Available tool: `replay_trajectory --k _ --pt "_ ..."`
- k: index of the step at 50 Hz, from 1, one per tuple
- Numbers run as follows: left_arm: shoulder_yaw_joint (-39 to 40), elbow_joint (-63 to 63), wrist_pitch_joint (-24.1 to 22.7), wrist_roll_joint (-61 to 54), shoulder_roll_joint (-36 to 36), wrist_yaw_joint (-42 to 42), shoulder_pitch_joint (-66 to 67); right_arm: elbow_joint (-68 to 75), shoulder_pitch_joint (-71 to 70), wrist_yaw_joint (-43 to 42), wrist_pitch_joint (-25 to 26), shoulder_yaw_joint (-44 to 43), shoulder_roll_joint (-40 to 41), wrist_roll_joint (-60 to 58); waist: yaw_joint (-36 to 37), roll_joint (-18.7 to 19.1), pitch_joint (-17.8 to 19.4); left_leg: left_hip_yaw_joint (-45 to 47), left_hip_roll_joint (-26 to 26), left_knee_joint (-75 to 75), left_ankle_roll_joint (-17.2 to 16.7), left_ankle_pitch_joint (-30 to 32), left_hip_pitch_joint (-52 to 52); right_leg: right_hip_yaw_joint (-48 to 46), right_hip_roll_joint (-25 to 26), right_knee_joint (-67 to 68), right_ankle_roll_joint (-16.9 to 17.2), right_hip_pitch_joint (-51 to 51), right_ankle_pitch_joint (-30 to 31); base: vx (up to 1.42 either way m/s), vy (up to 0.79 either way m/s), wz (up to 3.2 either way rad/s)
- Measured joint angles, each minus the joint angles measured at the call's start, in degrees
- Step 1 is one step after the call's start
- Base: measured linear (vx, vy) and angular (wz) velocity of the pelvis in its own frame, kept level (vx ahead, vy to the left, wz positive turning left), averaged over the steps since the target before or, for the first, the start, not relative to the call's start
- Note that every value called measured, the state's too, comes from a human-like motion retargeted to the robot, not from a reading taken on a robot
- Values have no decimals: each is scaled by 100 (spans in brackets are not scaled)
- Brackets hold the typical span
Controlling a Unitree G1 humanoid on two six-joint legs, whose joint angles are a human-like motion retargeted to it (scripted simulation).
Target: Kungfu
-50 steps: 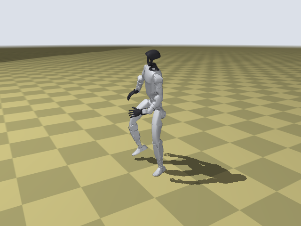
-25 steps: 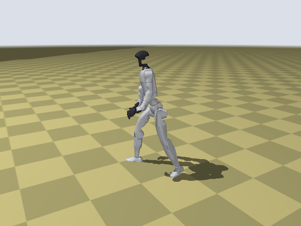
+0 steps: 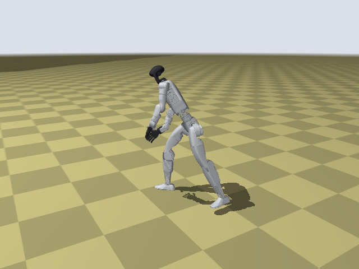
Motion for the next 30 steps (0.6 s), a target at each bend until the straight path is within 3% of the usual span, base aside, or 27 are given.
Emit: replay_trajectory --k 6,10,15,20,24,30 --pt "-41 -2675 559 268 882 -203 1558 -1606 554 1299 1104 1017 244 2273 299 91 -80 -115 -6 84 0 -129 -24 -91 -124 -14 48 102 27 9 8 12" --pt "-28 -5069 986 257 1754 -29 2852 -3322 1044 1523 1763 1863 351 3648 595 117 -179 -130 -28 183 0 -206 -53 -178 -211 -69 67 149 88 11 13 1" --pt "-172 -6798 1591 -66 2378 -383 3816 -4660 1408 1388 1781 2574 350 4111 955 183 -361 -178 -73 255 0 -199 -30 -388 -363 -180 111 322 184 11 14 3" --pt "-341 -7407 2140 183 2695 -534 4045 -4936 1512 1218 1615 2646 261 4201 1123 243 -456 -177 -72 263 0 -161 51 -632 -442 -309 203 518 289 6 10 -9" --pt "-282 -7277 2210 231 2560 -592 3999 -4805 1420 1310 1773 2484 198 4261 1023 266 -456 -43 -62 286 0 -110 63 -584 -331 -392 199 459 366 0 2 -33" --pt "-38 -6540 1799 -253 2170 -731 3693 -4420 1425 1320 1969 2170 287 4060 625 407 -707 182 -251 82 0 354 -58 -1330 -728 173 -615 90 -195 4 -10 -28"
